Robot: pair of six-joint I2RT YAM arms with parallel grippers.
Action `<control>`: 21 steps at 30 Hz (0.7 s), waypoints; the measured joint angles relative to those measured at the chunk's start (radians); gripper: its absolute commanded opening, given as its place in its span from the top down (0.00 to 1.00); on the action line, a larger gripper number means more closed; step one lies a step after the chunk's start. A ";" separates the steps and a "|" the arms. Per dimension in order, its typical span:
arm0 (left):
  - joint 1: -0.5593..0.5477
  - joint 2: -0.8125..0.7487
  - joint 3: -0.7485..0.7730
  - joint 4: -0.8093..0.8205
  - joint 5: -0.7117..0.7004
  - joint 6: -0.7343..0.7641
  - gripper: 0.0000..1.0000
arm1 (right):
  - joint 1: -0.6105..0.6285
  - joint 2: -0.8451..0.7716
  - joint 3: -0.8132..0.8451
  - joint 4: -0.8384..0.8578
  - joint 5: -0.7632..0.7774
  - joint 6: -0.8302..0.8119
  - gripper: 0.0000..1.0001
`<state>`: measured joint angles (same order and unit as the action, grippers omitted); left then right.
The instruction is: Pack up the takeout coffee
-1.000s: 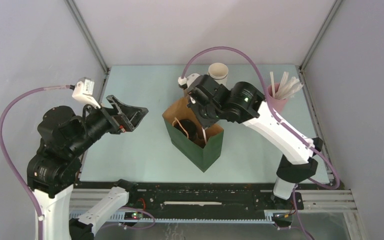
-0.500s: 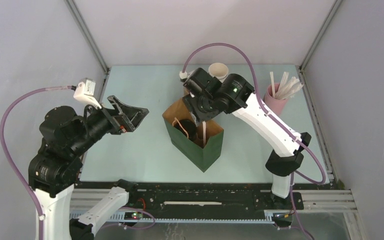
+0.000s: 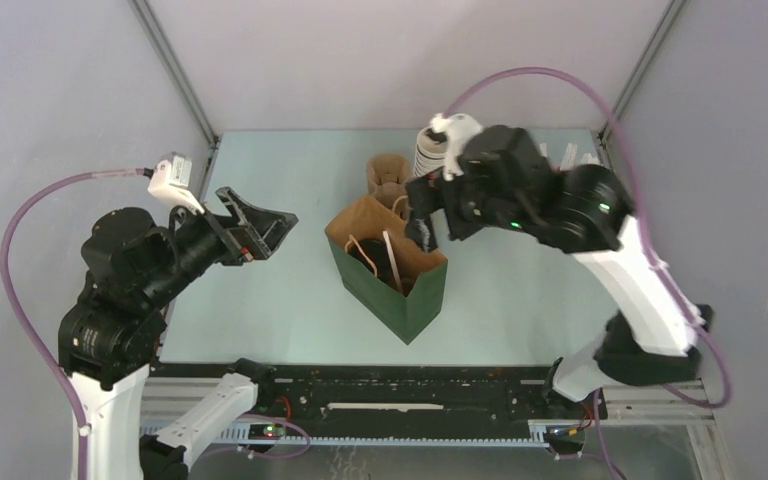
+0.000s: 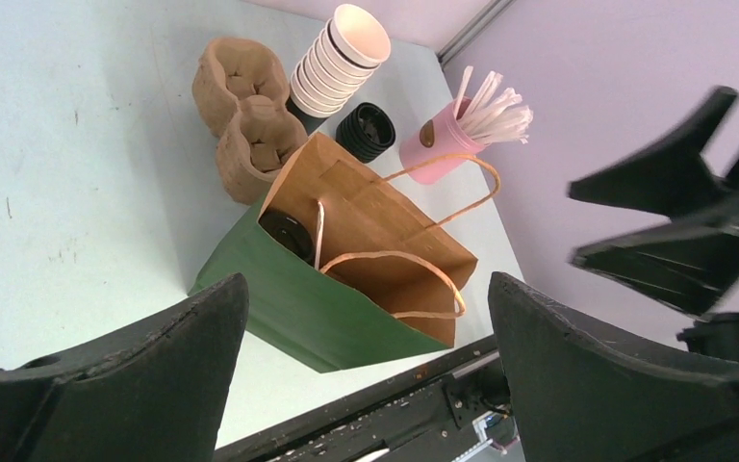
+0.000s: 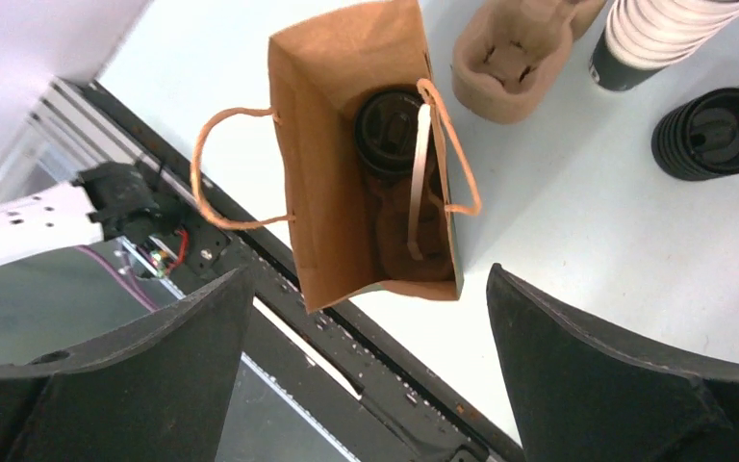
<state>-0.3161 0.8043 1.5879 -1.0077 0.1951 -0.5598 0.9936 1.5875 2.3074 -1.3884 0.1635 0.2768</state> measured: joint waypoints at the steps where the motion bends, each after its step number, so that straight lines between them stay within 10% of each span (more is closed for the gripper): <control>1: 0.000 0.005 0.004 -0.001 -0.003 0.000 0.01 | 0.000 -0.060 -0.048 0.034 0.000 0.002 0.00; 21: 0.000 0.063 0.203 -0.001 -0.084 0.002 0.00 | 0.008 -0.600 -0.404 0.240 0.224 0.053 0.00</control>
<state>-0.3157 0.8673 1.7908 -1.0088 0.1112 -0.5575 1.0019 0.9871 1.9030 -1.1484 0.3878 0.3294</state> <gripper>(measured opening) 0.996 0.993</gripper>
